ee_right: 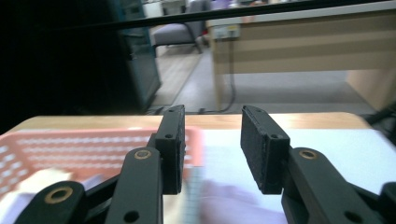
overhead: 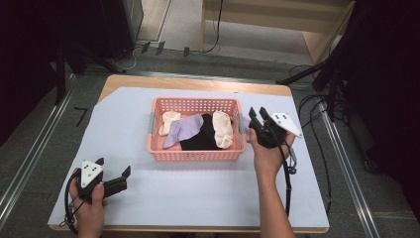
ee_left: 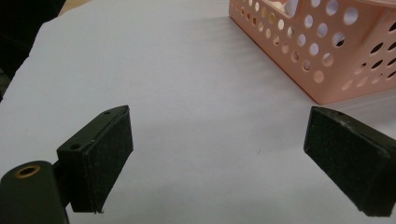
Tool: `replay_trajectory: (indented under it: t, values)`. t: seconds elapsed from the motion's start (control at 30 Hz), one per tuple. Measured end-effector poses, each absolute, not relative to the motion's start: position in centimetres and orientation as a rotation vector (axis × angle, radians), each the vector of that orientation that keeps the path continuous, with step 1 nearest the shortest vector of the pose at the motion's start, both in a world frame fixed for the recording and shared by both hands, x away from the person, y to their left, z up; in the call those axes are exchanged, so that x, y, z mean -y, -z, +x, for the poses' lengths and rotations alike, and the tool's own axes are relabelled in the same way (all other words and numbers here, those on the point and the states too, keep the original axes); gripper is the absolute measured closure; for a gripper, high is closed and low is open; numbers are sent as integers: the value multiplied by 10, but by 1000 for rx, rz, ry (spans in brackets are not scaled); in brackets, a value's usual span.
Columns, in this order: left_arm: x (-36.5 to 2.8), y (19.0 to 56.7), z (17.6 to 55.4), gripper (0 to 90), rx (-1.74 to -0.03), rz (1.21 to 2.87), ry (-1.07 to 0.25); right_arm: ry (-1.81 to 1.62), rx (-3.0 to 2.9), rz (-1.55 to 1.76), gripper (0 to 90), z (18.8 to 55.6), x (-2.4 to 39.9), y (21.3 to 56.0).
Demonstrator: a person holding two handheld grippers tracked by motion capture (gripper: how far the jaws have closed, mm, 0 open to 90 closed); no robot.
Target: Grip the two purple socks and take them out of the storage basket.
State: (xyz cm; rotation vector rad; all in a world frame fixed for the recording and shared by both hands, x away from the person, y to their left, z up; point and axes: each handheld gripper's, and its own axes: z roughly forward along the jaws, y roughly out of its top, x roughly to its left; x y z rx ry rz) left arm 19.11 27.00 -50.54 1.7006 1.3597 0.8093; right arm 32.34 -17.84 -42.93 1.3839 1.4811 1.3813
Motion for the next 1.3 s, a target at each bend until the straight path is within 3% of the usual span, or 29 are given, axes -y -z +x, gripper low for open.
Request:
replay_trajectory:
  t: [0.3,1.0,1.3]
  values:
    - [-270,505,191,89,-1366,1696,-807,-1352,-1788,1322,607,344,97,436]
    - [-271,506,192,89,-1363,1693,-796,-989,-2129,1552,633,385,34,444]
    - [-271,506,192,89,-1365,1691,-795,-751,-2317,1610,546,402,18,453]
